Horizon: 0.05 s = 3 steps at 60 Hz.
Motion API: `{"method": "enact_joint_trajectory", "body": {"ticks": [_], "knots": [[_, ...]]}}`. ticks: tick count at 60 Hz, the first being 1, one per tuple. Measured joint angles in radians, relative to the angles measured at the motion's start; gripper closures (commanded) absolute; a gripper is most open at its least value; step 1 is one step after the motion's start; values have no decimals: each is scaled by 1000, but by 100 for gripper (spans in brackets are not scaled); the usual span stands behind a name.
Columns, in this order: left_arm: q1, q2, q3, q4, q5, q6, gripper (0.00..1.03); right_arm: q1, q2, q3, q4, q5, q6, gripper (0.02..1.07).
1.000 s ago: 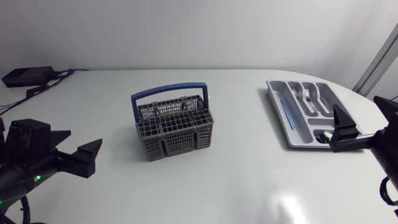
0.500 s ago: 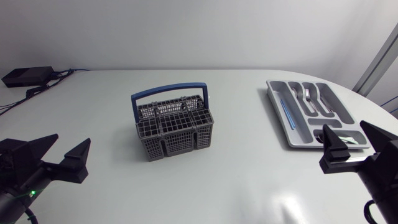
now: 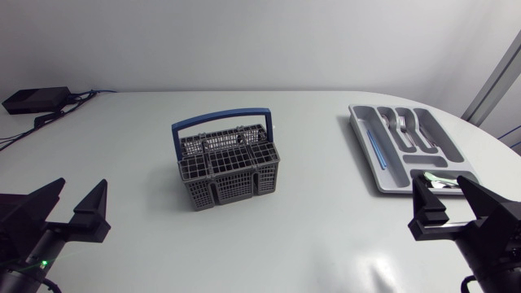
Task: Unload the cutlery basket into the drawer organizer.
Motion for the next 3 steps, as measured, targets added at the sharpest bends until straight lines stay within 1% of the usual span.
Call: {"method": "enact_joint_trajectory", "body": {"ticks": [3], "knots": [[0, 0, 0, 0, 0, 0, 5, 0, 0, 0, 0, 0, 0, 6]]}}
